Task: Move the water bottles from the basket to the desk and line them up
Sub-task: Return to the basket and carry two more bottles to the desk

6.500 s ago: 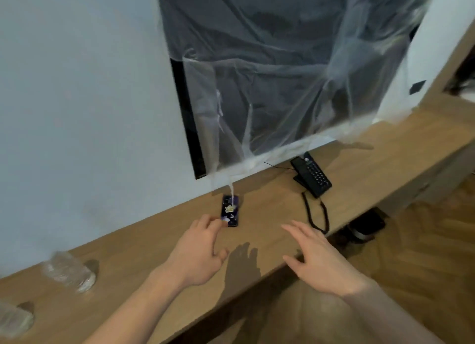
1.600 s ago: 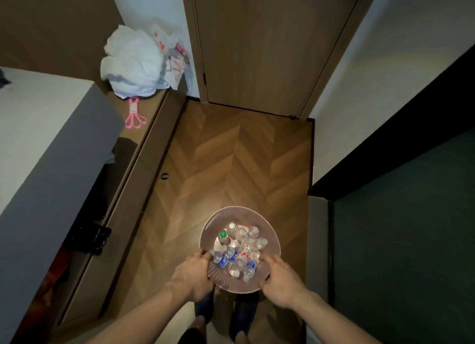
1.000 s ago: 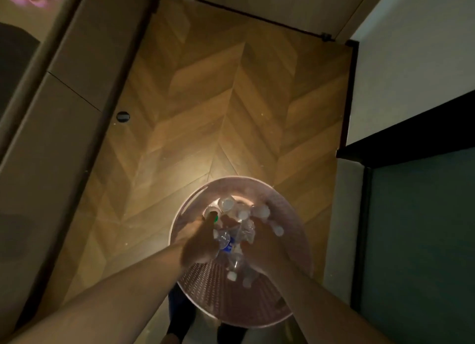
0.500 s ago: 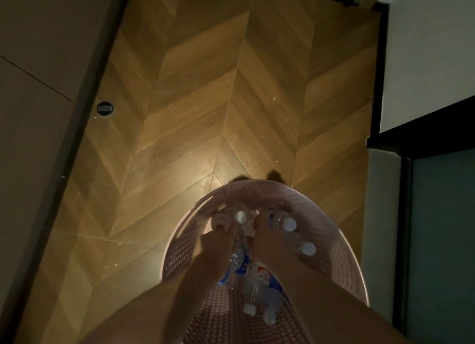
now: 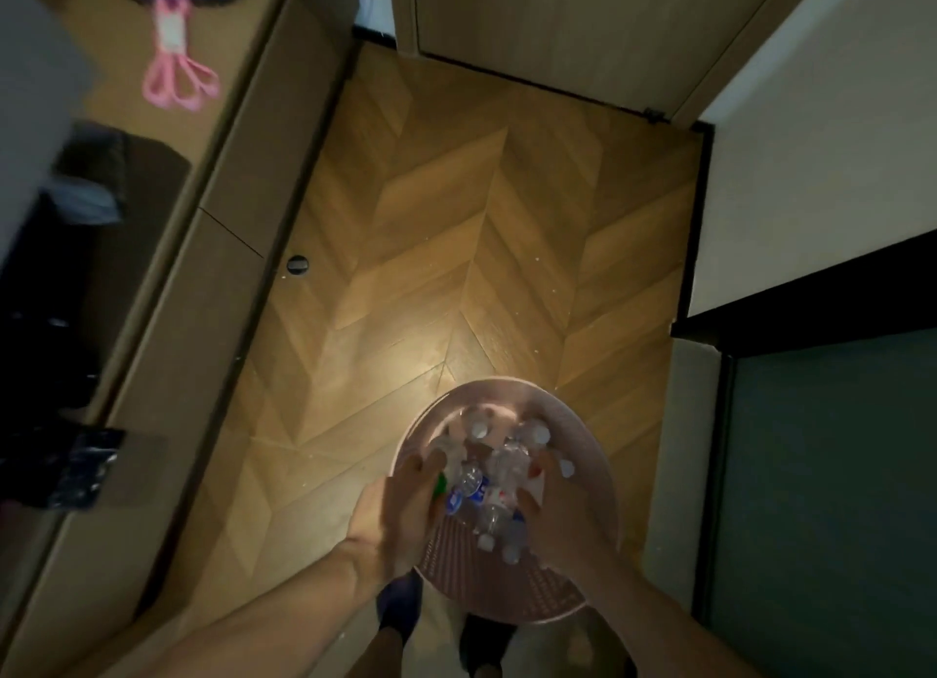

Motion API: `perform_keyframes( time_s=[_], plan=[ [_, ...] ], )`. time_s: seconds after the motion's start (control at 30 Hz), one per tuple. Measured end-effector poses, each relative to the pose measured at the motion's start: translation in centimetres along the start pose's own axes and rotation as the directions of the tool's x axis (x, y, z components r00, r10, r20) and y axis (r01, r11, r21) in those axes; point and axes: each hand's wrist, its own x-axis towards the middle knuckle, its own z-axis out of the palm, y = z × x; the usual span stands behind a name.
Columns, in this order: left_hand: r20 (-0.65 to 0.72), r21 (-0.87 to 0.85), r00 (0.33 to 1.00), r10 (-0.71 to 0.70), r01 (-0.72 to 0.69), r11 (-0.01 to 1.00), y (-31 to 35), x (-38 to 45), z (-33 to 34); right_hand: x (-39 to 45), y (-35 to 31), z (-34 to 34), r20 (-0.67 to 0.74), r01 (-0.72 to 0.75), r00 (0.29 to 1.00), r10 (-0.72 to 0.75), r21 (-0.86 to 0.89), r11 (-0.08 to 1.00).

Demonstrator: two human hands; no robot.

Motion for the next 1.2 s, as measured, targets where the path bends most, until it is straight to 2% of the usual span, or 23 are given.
perform_keyframes(
  time_s=[0.1, 0.2, 0.3, 0.33, 0.43, 0.5, 0.57, 0.67, 0.83, 1.0, 1.1, 1.2],
  plan=[
    [-0.058, 0.014, 0.998, -0.009, 0.010, 1.000, 3.2, -7.6, -6.9, -6.6, -4.7, -6.9, 0.041, 0.067, 0.997, -0.066, -0.011, 0.998],
    [-0.089, 0.115, 0.996, 0.002, 0.008, 0.993, 5.9, -14.5, -12.6, -13.5, -8.7, -14.0, 0.183, 0.046, 0.983, -0.033, -0.067, 0.997],
    [-0.136, 0.164, 0.991, -0.006, 0.028, 0.986, 9.3, -20.7, -18.1, -18.8, -12.8, -19.1, 0.216, 0.170, 0.966, -0.144, -0.110, 0.979],
    [-0.171, 0.159, 0.985, 0.003, 0.025, 0.987, 10.0, -22.4, -19.3, -20.2, -14.1, -20.2, 0.216, 0.216, 0.958, -0.187, -0.122, 0.969],
    [-0.274, 0.090, 0.957, -0.094, 0.123, 0.988, 12.8, -29.6, -22.0, -24.6, -17.6, -22.6, 0.243, 0.372, 0.913, -0.328, -0.165, 0.913],
    [-0.385, -0.013, 0.906, -0.178, 0.188, 0.982, 13.9, -34.1, -21.8, -26.9, -19.5, -23.5, 0.292, 0.464, 0.866, -0.405, -0.167, 0.870],
    [-0.466, -0.140, 0.837, -0.288, 0.252, 0.957, 14.7, -38.2, -21.0, -28.9, -21.2, -23.9, 0.334, 0.550, 0.813, -0.477, -0.173, 0.817],
    [-0.569, -0.342, 0.696, -0.439, 0.285, 0.895, 15.5, -44.1, -19.0, -31.8, -24.1, -23.4, 0.422, 0.680, 0.700, -0.576, -0.148, 0.718],
    [-0.672, -0.519, 0.430, -0.603, 0.306, 0.798, 16.4, -53.1, -16.5, -38.7, -28.7, -21.3, 0.588, 0.857, 0.483, -0.649, -0.165, 0.488],
    [-0.675, -0.659, 0.189, -0.714, 0.282, 0.697, 16.1, -61.9, -13.7, -46.6, -31.9, -18.1, 0.688, 0.957, 0.269, -0.674, -0.112, 0.268],
    [-0.664, -0.715, 0.029, -0.747, 0.270, 0.645, 15.6, -67.8, -11.6, -52.4, -34.0, -14.4, 0.744, 0.987, 0.156, -0.650, -0.097, 0.125],
    [-0.647, -0.750, -0.092, -0.757, 0.260, 0.609, 14.8, -74.4, -9.2, -59.0, -35.5, -9.7, 0.783, 0.999, 0.044, -0.620, -0.048, 0.010]
  ],
)
